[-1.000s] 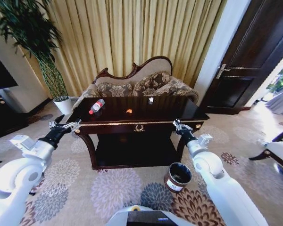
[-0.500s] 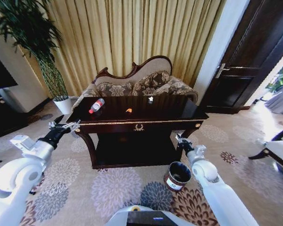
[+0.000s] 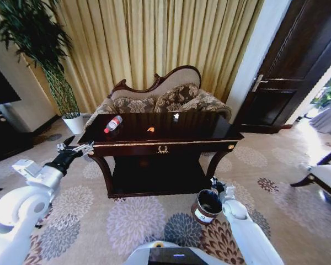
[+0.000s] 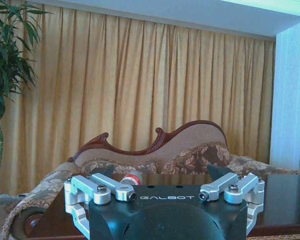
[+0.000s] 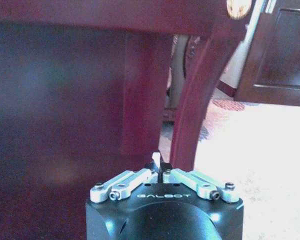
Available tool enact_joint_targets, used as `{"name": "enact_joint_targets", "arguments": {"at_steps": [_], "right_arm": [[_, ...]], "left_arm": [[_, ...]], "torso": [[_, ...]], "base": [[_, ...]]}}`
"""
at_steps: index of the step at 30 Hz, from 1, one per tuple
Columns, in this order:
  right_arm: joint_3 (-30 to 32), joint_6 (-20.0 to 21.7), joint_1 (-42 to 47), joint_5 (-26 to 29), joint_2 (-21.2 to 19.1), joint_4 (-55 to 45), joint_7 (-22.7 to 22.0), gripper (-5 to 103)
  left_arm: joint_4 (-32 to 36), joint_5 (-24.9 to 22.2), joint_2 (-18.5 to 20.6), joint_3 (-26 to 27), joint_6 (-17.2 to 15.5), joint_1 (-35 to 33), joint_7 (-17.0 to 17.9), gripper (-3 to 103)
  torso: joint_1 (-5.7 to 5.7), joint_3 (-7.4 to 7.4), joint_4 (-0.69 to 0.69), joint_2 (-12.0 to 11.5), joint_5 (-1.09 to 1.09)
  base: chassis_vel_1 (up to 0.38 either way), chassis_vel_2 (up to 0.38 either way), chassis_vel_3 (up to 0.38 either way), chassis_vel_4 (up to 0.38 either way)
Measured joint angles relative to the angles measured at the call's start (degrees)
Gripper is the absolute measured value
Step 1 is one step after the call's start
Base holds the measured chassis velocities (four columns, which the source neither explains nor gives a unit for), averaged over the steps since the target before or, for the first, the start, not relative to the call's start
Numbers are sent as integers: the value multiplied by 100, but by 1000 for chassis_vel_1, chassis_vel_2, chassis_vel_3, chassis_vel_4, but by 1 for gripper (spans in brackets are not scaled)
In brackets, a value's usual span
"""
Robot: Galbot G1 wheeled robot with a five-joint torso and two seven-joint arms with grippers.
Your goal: Move to the front of the table and place the trash on the table into the trash bin.
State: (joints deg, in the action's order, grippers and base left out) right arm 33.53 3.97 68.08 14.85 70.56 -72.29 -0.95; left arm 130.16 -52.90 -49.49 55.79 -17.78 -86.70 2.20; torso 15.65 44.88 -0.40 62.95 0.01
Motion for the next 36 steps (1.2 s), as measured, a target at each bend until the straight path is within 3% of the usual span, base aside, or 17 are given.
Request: {"name": "enact_joint_targets", "arguments": {"at_steps": [7, 11, 19, 21, 27, 29, 32, 36], "right_arm": [[107, -59, -95, -342, 163, 477, 12, 0], [146, -113, -124, -513, 231, 650, 7, 10], [164, -306, -241, -682, 272, 931, -37, 48], [164, -323, -248, -689, 273, 940, -44, 48], [164, -433, -275, -675, 282, 956, -122, 76], [164, -434, -272, -672, 280, 945, -122, 76], [164, -435, -253, -657, 268, 908, -123, 92], [169, -440, -240, -626, 247, 907, -123, 100]], "left_arm": [[20, 8, -9, -2, 0, -23, 0, 100], [20, 9, -4, -5, 2, -20, 0, 100], [59, 6, -5, -1, 7, -50, -3, 100], [65, 6, -5, 9, 10, -61, -3, 100], [81, 5, -12, 27, 23, -68, -4, 100], [86, 5, -13, 26, 23, -64, -5, 100], [112, 4, -14, 5, 24, -49, -3, 100], [126, 3, -15, 4, 26, -59, -2, 100]], "torso": [[0, 0, -1, 0, -1], [0, 0, -1, 0, 0], [0, 0, 0, 1, -1], [0, 0, 0, 0, -1], [0, 0, 0, 0, -1], [0, 0, -1, 1, 0], [0, 0, -1, 0, -1], [0, 0, -1, 1, -1]], "base": [[0, 0, 0, 0], [0, 0, 0, 0], [0, 0, 0, 0], [0, 0, 0, 0], [0, 0, 0, 0], [0, 0, 0, 0], [0, 0, 0, 0], [0, 0, 0, 0]]}}
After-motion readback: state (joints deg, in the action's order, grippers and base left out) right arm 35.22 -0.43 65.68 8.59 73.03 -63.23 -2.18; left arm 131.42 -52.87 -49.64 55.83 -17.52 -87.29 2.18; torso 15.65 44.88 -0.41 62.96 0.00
